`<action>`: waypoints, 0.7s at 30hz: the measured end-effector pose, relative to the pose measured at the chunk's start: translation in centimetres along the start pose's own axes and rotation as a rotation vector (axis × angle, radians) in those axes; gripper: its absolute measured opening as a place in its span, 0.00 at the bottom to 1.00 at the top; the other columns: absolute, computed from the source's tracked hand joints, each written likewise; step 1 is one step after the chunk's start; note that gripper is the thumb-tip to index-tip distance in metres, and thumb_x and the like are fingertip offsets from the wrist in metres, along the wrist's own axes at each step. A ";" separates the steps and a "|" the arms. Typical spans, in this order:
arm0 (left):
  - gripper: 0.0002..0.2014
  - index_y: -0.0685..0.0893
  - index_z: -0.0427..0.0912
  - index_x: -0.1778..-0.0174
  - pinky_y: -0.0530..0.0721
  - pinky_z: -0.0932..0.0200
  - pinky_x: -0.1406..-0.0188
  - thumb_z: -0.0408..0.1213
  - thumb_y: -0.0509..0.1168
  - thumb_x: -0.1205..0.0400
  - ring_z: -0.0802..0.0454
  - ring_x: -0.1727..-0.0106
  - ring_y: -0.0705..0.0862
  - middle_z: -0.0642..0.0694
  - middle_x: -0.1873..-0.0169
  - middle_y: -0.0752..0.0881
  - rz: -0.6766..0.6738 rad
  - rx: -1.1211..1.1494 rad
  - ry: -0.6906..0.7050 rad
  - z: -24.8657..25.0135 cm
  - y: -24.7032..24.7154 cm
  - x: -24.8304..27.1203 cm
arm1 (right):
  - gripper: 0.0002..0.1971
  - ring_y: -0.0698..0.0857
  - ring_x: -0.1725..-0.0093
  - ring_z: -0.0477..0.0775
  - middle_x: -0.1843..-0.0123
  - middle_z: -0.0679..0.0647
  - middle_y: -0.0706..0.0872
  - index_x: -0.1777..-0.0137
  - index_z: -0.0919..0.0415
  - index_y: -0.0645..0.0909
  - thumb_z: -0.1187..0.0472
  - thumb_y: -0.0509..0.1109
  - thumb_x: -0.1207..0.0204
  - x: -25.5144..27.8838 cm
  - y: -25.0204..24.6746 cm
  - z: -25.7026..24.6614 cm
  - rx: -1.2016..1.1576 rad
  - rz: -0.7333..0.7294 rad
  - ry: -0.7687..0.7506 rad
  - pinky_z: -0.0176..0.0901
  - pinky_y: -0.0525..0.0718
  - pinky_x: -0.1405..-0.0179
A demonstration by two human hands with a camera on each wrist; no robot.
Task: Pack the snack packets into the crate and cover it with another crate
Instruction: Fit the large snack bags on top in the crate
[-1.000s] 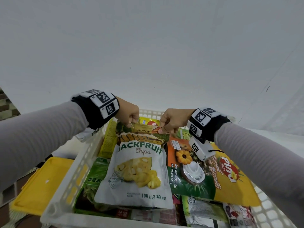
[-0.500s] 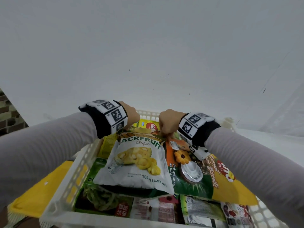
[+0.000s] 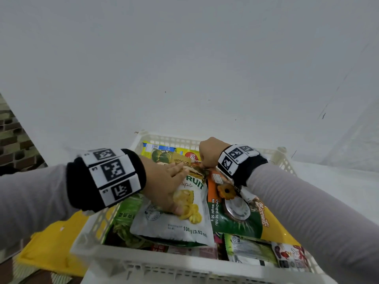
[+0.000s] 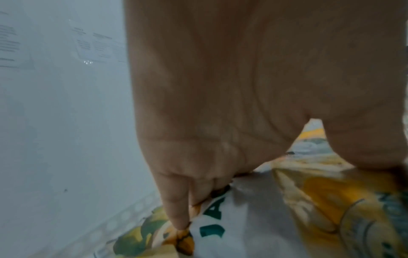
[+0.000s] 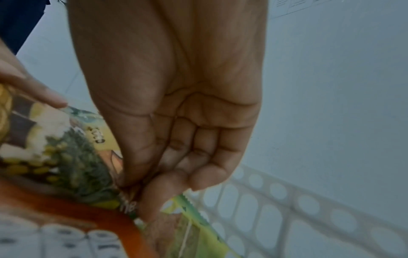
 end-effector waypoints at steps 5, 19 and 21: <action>0.56 0.22 0.43 0.24 0.46 0.39 0.19 0.71 0.54 0.26 0.46 0.18 0.33 0.45 0.23 0.23 -0.037 0.013 -0.022 0.1 1.9 -0.2 | 0.15 0.80 0.60 0.58 0.66 0.53 0.73 0.68 0.64 0.70 0.60 0.65 0.20 2.7 -1.5 -1.4 0.106 0.033 -0.004 0.46 0.79 0.62; 0.71 0.20 0.40 0.26 0.53 0.42 0.20 0.75 0.66 0.39 0.40 0.17 0.42 0.39 0.21 0.27 -0.052 0.014 -0.124 -0.1 2.3 -0.3 | 0.57 0.44 0.16 0.62 0.18 0.64 0.30 0.20 0.71 0.31 0.37 0.66 0.26 12.1 1.3 -6.8 0.052 -0.418 -0.085 0.59 0.54 0.19; 0.74 0.18 0.42 0.27 0.52 0.40 0.20 0.75 0.68 0.43 0.37 0.17 0.43 0.36 0.22 0.27 -0.057 0.012 -0.143 -0.5 2.4 -0.8 | 0.51 0.41 0.16 0.61 0.17 0.64 0.32 0.19 0.75 0.45 0.33 0.59 0.24 12.3 1.6 -6.6 0.164 -0.461 -0.087 0.66 0.51 0.20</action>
Point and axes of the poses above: each hand's wrist, its own x-axis away from the middle knuckle, its own y-axis out of the palm, z = x × y, the point moved 4 cm from there along -x, towards the middle knuckle
